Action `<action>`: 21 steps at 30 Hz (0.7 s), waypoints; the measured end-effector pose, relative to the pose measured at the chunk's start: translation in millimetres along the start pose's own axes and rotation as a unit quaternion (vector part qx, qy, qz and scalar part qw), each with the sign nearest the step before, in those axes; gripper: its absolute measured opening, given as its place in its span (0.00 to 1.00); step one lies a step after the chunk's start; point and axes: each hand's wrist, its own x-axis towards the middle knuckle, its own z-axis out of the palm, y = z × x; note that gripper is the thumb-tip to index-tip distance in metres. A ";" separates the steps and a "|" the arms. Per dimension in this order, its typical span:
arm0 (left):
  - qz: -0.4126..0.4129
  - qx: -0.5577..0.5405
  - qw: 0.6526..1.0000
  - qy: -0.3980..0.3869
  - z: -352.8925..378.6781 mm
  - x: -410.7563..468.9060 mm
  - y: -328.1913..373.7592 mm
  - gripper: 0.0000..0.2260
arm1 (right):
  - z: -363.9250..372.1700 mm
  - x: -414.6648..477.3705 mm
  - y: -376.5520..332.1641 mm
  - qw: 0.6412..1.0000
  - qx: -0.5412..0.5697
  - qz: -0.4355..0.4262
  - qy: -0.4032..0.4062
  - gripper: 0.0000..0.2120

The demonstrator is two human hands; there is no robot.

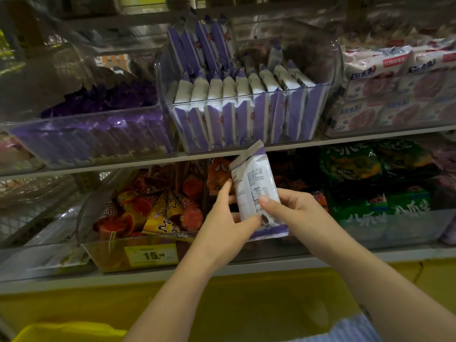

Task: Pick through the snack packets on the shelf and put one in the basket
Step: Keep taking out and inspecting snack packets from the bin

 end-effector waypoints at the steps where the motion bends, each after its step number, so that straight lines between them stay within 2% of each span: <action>1: -0.002 0.011 1.000 -0.007 0.0 0.1 -0.3 0.42 | 0.6 0.0 0.5 1.000 -0.006 0.000 -0.002 0.07; 5: -0.011 0.006 1.000 0.001 0.8 0.9 0.7 0.46 | 2.8 -1.1 -1.2 1.000 -0.005 0.004 -0.019 0.09; 10: -0.012 -0.006 0.999 0.038 -0.2 0.5 1.2 0.44 | 3.7 -1.4 -2.2 1.000 -0.005 -0.002 -0.031 0.10; 14: -0.017 -0.056 0.996 0.063 -4.2 2.3 -0.4 0.35 | 3.6 -2.6 -3.5 0.999 -0.019 -0.014 -0.042 0.11; 18: -0.012 -0.100 0.991 0.086 -7.5 2.5 -3.8 0.18 | 3.8 -3.6 -4.7 0.997 -0.021 -0.025 -0.063 0.10; 21: -0.005 -0.129 0.986 0.107 -9.0 2.4 -3.5 0.15 | 3.9 -3.6 -4.6 0.996 -0.032 -0.036 -0.075 0.11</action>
